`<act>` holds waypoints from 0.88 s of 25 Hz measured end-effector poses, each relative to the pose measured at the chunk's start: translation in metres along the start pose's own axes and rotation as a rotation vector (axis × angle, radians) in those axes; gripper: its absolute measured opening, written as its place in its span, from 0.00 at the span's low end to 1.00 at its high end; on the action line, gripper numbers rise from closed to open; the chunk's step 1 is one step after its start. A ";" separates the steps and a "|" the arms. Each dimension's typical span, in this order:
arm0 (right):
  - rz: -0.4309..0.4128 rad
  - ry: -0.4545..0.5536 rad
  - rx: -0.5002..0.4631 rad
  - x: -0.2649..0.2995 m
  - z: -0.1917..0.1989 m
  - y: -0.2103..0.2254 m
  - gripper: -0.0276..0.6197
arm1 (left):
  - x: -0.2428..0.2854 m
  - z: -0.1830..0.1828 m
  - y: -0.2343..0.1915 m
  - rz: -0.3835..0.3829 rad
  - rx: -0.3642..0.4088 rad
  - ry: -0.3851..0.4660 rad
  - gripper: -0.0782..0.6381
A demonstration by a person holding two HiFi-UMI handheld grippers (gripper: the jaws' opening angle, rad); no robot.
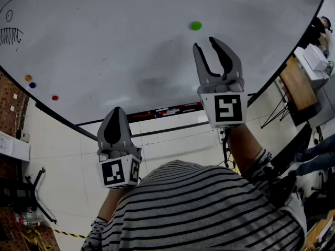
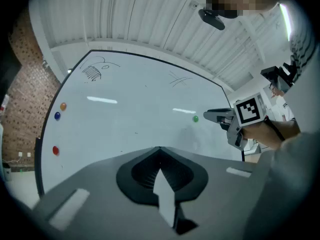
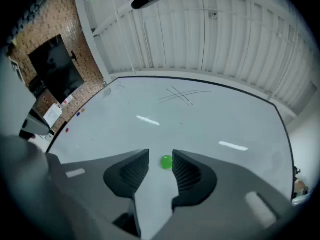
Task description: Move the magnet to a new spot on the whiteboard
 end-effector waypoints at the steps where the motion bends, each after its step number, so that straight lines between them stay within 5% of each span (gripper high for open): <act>1: 0.029 -0.011 -0.007 0.012 0.004 0.001 0.25 | 0.004 0.000 -0.010 -0.005 0.007 0.000 0.13; 11: 0.128 -0.031 0.041 0.062 0.031 0.003 0.22 | 0.030 -0.001 -0.060 -0.038 0.023 0.002 0.13; 22: 0.118 0.009 0.110 0.011 0.015 0.003 0.23 | 0.029 -0.002 -0.036 0.012 0.030 0.000 0.13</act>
Point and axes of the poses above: the fingertips, and each gripper's own axes: x forward along the fingers, y to its right, z out of its underside, the point moved 3 cm from there along -x, backward along the fingers, and after that the axes turned 6 degrees about -x, right-handed, at the moved point
